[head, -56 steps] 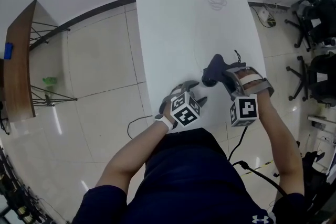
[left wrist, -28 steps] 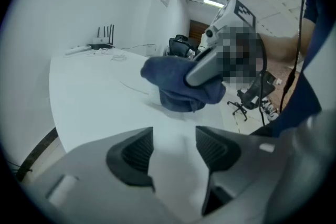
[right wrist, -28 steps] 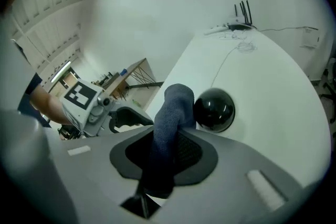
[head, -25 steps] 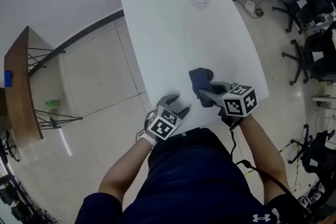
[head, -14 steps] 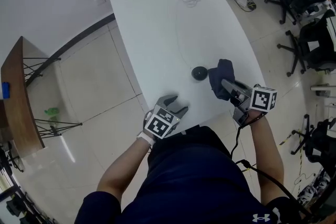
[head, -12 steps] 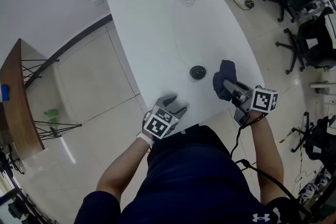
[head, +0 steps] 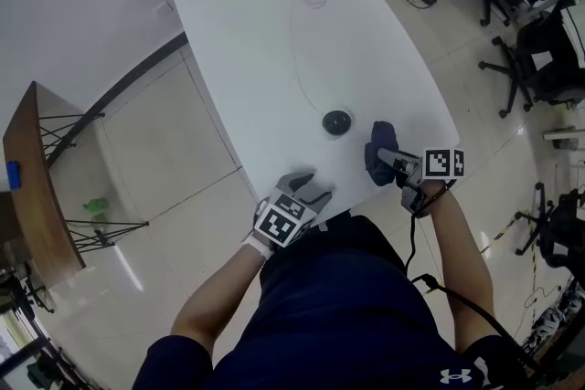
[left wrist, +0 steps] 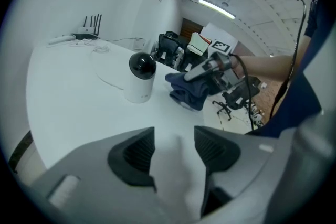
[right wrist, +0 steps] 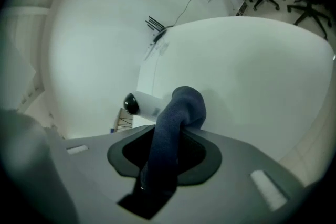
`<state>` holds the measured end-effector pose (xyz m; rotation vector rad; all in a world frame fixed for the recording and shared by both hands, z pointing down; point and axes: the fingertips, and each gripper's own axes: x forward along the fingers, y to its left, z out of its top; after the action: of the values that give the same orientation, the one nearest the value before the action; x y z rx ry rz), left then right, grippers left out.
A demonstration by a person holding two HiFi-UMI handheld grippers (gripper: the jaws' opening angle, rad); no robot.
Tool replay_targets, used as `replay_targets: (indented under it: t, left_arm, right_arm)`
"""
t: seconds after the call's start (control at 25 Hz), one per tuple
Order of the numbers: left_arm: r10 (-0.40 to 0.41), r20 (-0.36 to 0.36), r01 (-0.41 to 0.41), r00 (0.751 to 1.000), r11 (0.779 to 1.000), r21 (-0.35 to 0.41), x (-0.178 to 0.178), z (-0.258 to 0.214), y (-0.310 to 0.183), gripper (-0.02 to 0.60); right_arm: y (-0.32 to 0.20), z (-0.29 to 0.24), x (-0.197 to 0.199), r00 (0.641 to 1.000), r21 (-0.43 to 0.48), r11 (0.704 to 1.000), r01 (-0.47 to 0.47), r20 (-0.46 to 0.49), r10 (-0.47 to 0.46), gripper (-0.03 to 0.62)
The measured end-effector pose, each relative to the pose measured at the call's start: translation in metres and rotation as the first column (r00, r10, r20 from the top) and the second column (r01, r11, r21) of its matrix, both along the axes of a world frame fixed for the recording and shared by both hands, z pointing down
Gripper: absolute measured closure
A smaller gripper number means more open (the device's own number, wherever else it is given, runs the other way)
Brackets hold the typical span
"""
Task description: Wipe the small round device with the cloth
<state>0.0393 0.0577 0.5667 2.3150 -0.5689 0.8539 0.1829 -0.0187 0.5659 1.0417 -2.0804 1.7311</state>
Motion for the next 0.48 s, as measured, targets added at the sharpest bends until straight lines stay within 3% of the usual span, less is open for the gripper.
replay_targets:
  t: [0.08, 0.2, 0.36, 0.4, 0.48]
  left_arm:
    - [-0.011, -0.006, 0.011, 1.0, 1.0, -0.005, 0.003, -0.005, 0.0, 0.345]
    - [-0.032, -0.007, 0.032, 0.999, 0.999, -0.001, 0.005, -0.012, 0.0, 0.345]
    - [-0.052, -0.009, 0.052, 0.999, 0.999, -0.006, 0.01, -0.02, 0.0, 0.345]
    - [-0.057, -0.01, 0.057, 0.998, 0.998, -0.003, 0.011, -0.022, 0.0, 0.345]
    - [-0.077, -0.015, 0.077, 0.997, 0.997, 0.008, 0.012, -0.027, -0.003, 0.345]
  right_arm:
    - [0.0, 0.023, 0.021, 0.972, 0.004, 0.999, 0.047, -0.229, -0.045, 0.422]
    - [0.004, 0.041, 0.048, 0.856, 0.014, 0.99, 0.141, -0.503, -0.115, 0.384]
    - [-0.003, 0.042, 0.07, 0.758, 0.04, 0.985, 0.165, -0.644, -0.101, 0.282]
    - [-0.009, 0.035, 0.074, 0.75, 0.076, 0.985, 0.157, -0.658, -0.069, 0.276]
    - [-0.022, 0.009, 0.071, 0.782, 0.176, 0.976, 0.132, -0.623, 0.007, 0.278]
